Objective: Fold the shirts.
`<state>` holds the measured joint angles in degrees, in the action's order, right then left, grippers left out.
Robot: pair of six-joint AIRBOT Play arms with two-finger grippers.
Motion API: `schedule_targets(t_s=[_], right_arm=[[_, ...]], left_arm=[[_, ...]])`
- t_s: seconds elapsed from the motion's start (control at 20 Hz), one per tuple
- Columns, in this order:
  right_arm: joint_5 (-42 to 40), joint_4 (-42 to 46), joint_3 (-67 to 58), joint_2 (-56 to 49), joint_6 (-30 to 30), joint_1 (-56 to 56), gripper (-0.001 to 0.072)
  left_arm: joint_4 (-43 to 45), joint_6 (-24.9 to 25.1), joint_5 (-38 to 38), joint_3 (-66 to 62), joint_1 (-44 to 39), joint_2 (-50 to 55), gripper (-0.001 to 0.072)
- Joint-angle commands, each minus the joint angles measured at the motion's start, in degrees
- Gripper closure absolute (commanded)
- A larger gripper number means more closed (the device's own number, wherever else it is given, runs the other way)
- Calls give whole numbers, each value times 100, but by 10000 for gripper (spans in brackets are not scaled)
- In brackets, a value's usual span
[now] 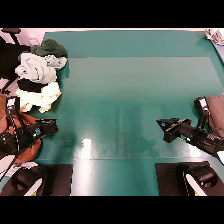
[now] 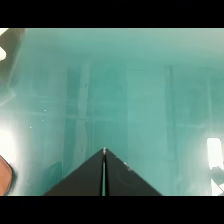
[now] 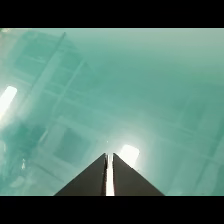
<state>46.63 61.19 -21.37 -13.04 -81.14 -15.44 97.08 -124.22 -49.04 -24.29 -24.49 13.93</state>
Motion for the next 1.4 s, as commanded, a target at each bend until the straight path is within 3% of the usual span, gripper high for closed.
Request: schedule_targets(t_s=[0.0, 0.8, 1.0, 1.25, 1.35], right_arm=[[-17, -2, 2, 4, -2, -7, 655], [-11, -7, 4, 4, -4, -7, 655], [42, -4, 4, 4, -4, -7, 656], [151, 28, 4, 4, -2, -7, 655], [109, 26, 4, 4, -4, -7, 655]], left_arm=[[2, 0, 17, 2, 0, -4, 682], [2, 0, 22, 2, 0, -4, 682], [2, 15, 931, 2, 0, -4, 682], [-306, -188, 1488, -20, 0, 0, 683], [308, -361, 1412, -393, 0, 0, 684]])
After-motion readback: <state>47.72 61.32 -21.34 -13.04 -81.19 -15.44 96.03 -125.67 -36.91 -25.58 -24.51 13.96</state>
